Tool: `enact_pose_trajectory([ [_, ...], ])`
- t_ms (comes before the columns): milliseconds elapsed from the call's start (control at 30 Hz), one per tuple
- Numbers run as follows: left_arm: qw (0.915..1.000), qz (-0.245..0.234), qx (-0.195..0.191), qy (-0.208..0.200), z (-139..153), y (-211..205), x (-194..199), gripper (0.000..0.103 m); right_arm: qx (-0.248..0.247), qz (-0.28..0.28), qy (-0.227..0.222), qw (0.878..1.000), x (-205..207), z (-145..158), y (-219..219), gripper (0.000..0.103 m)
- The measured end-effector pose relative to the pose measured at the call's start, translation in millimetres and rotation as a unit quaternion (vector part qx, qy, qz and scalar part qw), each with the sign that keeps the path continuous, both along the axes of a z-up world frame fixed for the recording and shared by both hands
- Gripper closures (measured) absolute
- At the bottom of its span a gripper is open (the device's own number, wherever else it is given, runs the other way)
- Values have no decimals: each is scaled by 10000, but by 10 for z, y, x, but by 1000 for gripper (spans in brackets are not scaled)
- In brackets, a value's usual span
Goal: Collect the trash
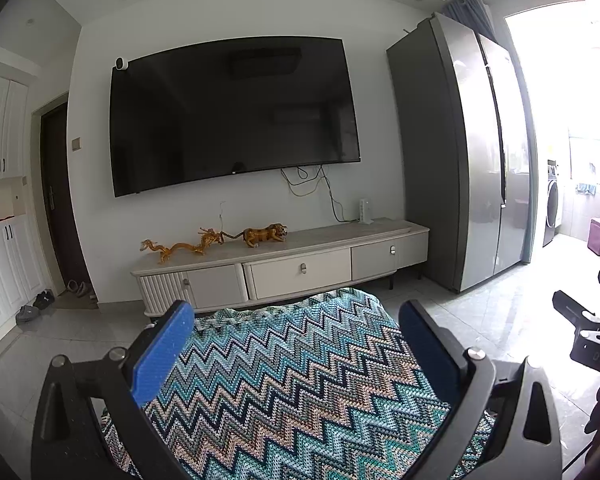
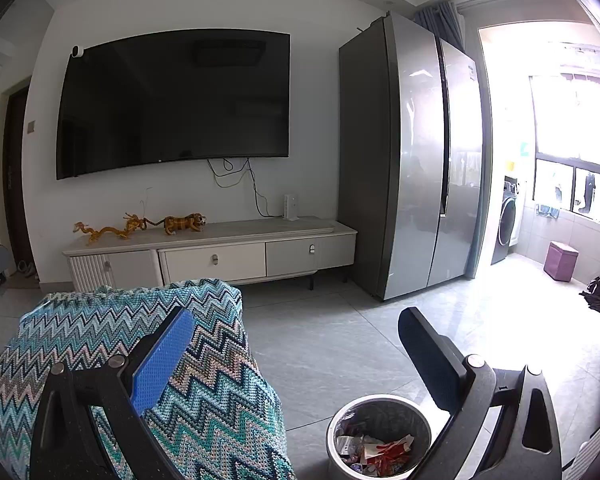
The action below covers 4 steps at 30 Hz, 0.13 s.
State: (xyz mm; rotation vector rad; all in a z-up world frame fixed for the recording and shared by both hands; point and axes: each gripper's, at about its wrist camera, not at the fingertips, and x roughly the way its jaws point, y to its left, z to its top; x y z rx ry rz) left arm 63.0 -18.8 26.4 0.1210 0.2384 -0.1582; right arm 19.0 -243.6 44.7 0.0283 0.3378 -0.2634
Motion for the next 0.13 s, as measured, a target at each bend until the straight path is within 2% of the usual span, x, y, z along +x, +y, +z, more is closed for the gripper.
enact_pose_trajectory([
  [133,10000,-8,-17,10,0,8,7,0,-4,-14,-9,10000,2,8,6,0],
])
